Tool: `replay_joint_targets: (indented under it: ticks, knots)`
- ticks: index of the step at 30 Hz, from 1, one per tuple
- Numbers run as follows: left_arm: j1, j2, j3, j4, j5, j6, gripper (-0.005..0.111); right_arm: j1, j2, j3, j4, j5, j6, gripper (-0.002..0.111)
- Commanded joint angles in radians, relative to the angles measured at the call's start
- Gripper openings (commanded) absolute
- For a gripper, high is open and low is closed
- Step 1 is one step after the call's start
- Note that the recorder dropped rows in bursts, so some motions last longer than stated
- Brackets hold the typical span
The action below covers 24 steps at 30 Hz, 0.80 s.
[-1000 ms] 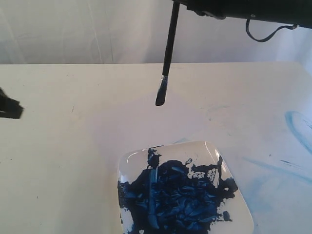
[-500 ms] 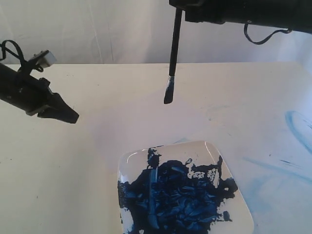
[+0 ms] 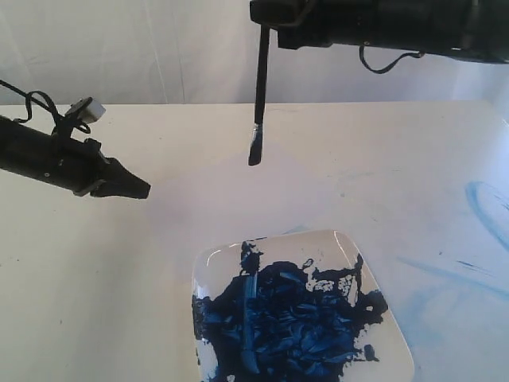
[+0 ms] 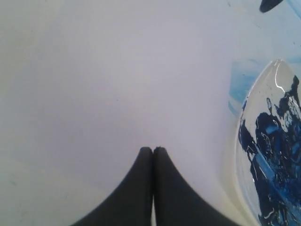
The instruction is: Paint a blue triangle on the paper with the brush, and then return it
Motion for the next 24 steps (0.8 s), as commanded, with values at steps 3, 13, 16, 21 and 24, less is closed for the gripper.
replay_joint_targets:
  ticks: [3, 13, 16, 21, 24]
  knots:
    - [-0.030, 0.051, -0.002, -0.078, -0.042, 0.067, 0.000, 0.045, 0.070, -0.066, 0.005, 0.011, -0.015, 0.000]
    - [-0.032, 0.114, -0.002, -0.072, -0.067, 0.065, 0.000, 0.055, 0.156, -0.094, 0.005, 0.074, -0.049, 0.000]
    - [-0.032, 0.120, -0.002, -0.072, -0.070, 0.065, 0.000, 0.056, 0.173, -0.094, 0.005, 0.094, -0.080, 0.000]
    - [-0.032, 0.120, -0.002, -0.072, -0.072, 0.065, 0.000, 0.075, 0.197, -0.094, 0.005, 0.089, -0.129, 0.000]
    - [-0.032, 0.120, -0.002, -0.072, -0.074, 0.065, 0.000, 0.093, 0.211, -0.104, 0.005, 0.090, -0.169, 0.000]
